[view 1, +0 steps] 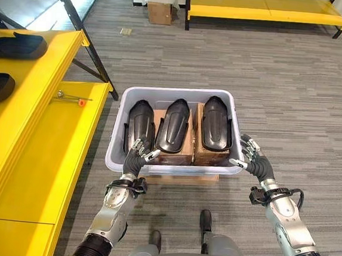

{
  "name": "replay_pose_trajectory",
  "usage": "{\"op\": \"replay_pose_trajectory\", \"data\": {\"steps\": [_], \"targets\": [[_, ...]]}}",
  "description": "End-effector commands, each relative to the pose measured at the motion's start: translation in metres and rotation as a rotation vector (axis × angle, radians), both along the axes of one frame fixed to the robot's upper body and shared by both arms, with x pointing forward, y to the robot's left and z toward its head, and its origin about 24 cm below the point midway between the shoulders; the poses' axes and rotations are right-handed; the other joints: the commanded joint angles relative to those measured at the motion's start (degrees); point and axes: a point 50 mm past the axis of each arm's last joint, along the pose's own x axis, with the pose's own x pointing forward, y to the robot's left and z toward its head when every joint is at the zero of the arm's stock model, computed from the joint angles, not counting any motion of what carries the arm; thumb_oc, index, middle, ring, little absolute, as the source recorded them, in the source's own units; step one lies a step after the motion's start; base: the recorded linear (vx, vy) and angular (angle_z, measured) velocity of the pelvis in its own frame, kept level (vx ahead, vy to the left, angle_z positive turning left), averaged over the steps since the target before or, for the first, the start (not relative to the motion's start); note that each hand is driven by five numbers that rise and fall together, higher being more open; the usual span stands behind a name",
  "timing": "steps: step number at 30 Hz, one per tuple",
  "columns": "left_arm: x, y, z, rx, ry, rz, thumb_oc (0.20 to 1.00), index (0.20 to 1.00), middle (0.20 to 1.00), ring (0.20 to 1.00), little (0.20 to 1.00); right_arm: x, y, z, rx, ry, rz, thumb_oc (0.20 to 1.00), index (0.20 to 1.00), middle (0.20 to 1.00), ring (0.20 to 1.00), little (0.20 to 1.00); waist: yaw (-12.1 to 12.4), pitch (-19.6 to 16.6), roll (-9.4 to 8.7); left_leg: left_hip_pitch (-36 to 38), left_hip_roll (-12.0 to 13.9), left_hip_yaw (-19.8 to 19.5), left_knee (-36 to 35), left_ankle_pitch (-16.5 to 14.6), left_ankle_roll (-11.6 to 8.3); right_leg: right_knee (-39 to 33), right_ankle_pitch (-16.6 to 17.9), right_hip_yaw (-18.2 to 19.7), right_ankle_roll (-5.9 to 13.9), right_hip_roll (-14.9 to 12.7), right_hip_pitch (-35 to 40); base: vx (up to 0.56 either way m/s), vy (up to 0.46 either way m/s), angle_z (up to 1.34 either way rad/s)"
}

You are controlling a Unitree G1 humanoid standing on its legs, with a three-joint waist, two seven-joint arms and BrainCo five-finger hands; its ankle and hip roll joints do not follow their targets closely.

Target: Move parts from the plastic box to the shelf.

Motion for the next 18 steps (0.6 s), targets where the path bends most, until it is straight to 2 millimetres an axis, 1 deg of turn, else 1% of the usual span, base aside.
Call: {"op": "replay_pose_trajectory", "data": {"steps": [1, 4, 5, 6, 8, 10, 11, 12, 13, 14, 15, 16, 17, 18], "targets": [[0.0044, 0.0021, 0.0158, 0.033, -0.094, -0.041, 1.000, 1.000, 1.000, 1.000, 1.000, 0.0048, -0.0109, 0.0250, 0.001, -0.145, -0.049, 1.000, 1.000, 1.000, 1.000, 1.000, 0.6, -1.6, 0.07, -2.6, 0.3, 2.5, 4.7, -0.4, 0.15, 10.1, -5.0, -1.8, 4.62, -5.7, -1.3, 0.02, -0.059, 0.07], [0.0031, 0.0019, 0.0146, 0.031, -0.089, -0.040, 1.000, 1.000, 1.000, 1.000, 1.000, 0.0039, -0.0111, 0.0219, 0.001, -0.132, -0.054, 1.000, 1.000, 1.000, 1.000, 1.000, 0.7, -1.8, 0.30, -2.3, 0.6, 2.1, 4.2, 0.2, -0.11, 10.0, -5.3, -2.4, 4.49, -5.6, -0.6, 0.02, -0.044, 0.04], [0.0034, 0.0023, 0.0148, 0.032, -0.090, -0.040, 1.000, 1.000, 1.000, 1.000, 1.000, 0.0033, -0.0110, 0.0212, 0.001, -0.129, -0.054, 1.000, 1.000, 1.000, 1.000, 1.000, 0.8, -1.9, 0.42, -2.2, 0.7, 1.9, 3.9, 0.8, -0.29, 9.9, -5.3, -2.7, 4.38, -5.5, -0.4, 0.00, -0.047, 0.04], [0.0042, 0.0022, 0.0156, 0.035, -0.094, -0.043, 1.000, 1.000, 1.000, 1.000, 1.000, 0.0019, -0.0112, 0.0204, 0.007, -0.125, -0.055, 1.000, 1.000, 1.000, 1.000, 1.000, 0.7, -2.0, 0.51, -2.4, 0.8, 1.6, 3.7, 1.6, -0.65, 9.6, -5.4, -3.1, 4.32, -5.5, 0.0, -0.01, -0.051, 0.10], [0.0038, 0.0014, 0.0152, 0.034, -0.093, -0.050, 1.000, 1.000, 1.000, 1.000, 1.000, -0.0003, -0.0134, 0.0183, 0.011, -0.115, -0.056, 1.000, 1.000, 1.000, 1.000, 1.000, 0.6, -2.2, 0.55, -3.0, 1.1, 1.3, 4.2, 2.0, -1.11, 9.1, -5.8, -3.5, 3.87, -5.5, 0.8, -0.01, -0.061, 0.29], [0.0053, -0.0002, 0.0159, 0.022, -0.097, -0.052, 1.000, 1.000, 1.000, 1.000, 1.000, -0.0010, -0.0152, 0.0185, 0.008, -0.118, -0.062, 1.000, 1.000, 1.000, 1.000, 1.000, 0.4, -1.6, 0.34, -6.0, 1.2, 0.9, 9.7, 3.4, -2.55, 8.2, -6.2, -3.7, 2.98, -5.4, 1.8, -0.05, -0.060, 0.41], [0.0064, -0.0013, 0.0166, 0.013, -0.102, -0.053, 1.000, 1.000, 1.000, 1.000, 1.000, -0.0011, -0.0163, 0.0190, 0.010, -0.120, -0.062, 1.000, 1.000, 1.000, 1.000, 1.000, 0.6, -0.8, -0.04, -8.7, 0.4, -0.5, 14.6, 4.8, -3.23, 8.2, -6.3, -3.7, 2.37, -5.5, 2.1, -0.10, -0.036, 0.44], [0.0084, -0.0027, 0.0181, 0.006, -0.109, -0.053, 1.000, 1.000, 1.000, 1.000, 1.000, -0.0005, -0.0157, 0.0193, 0.004, -0.123, -0.059, 1.000, 1.000, 1.000, 1.000, 1.000, 1.3, 0.4, -0.67, -10.5, -1.3, -2.8, 17.8, 5.5, -3.91, 8.4, -6.3, -3.4, 1.87, -5.7, 2.2, -0.11, -0.009, 0.50], [0.0093, -0.0027, 0.0183, 0.000, -0.108, -0.047, 1.000, 1.000, 1.000, 1.000, 1.000, 0.0001, -0.0159, 0.0209, 0.000, -0.131, -0.057, 1.000, 1.000, 1.000, 1.000, 1.000, 1.4, 0.9, -1.02, -11.6, -1.5, -3.5, 18.3, 5.1, -3.82, 8.8, -6.6, -3.6, 1.92, -5.9, 2.2, -0.05, 0.033, 0.39], [0.0088, -0.0025, 0.0178, -0.005, -0.105, -0.046, 1.000, 1.000, 1.000, 1.000, 1.000, 0.0004, -0.0168, 0.0221, -0.005, -0.137, -0.058, 1.000, 1.000, 1.000, 1.000, 1.000, 1.0, 0.7, -1.27, -11.6, 0.4, -2.1, 15.8, 4.9, -3.28, 8.8, -6.7, -3.7, 2.22, -6.2, 2.4, 0.03, 0.102, 0.24], [0.0074, -0.0031, 0.0157, -0.006, -0.096, -0.047, 1.000, 1.000, 1.000, 1.000, 1.000, -0.0006, -0.0176, 0.0221, -0.017, -0.140, -0.068, 1.000, 1.000, 1.000, 1.000, 1.000, 0.9, 0.2, -1.71, -11.6, 3.8, -0.5, 12.1, 5.8, -3.09, 8.5, -6.6, -3.7, 2.92, -6.9, 2.6, 0.13, 0.225, 0.21], [0.0070, -0.0045, 0.0161, 0.010, -0.098, -0.055, 1.000, 1.000, 1.000, 1.000, 1.000, -0.0017, -0.0198, 0.0218, -0.014, -0.144, -0.094, 1.000, 1.000, 1.000, 1.000, 1.000, 1.3, -0.1, -1.51, -12.9, 7.1, -1.1, 6.6, 9.2, -3.14, 8.8, -6.8, -2.4, 4.29, -7.6, 2.9, 0.14, 0.245, 0.21], [0.0072, -0.0031, 0.0170, 0.002, -0.104, -0.051, 1.000, 1.000, 1.000, 1.000, 1.000, -0.0025, -0.0192, 0.0204, -0.012, -0.135, -0.088, 1.000, 1.000, 1.000, 1.000, 1.000, 1.3, -0.2, -0.91, -11.2, 6.8, -0.7, 4.9, 8.0, -3.00, 8.9, -7.3, -1.8, 4.61, -7.5, 3.2, 0.16, 0.247, 0.06], [0.0057, -0.0030, 0.0150, 0.013, -0.095, -0.054, 1.000, 1.000, 1.000, 1.000, 1.000, -0.0028, -0.0176, 0.0191, -0.031, -0.130, -0.071, 1.000, 1.000, 1.000, 1.000, 1.000, 1.6, -0.7, -0.36, -10.3, 6.4, -1.1, 3.6, 8.0, -3.26, 8.6, -6.9, -1.5, 4.93, -7.7, 3.5, 0.13, 0.267, -0.41]]}}
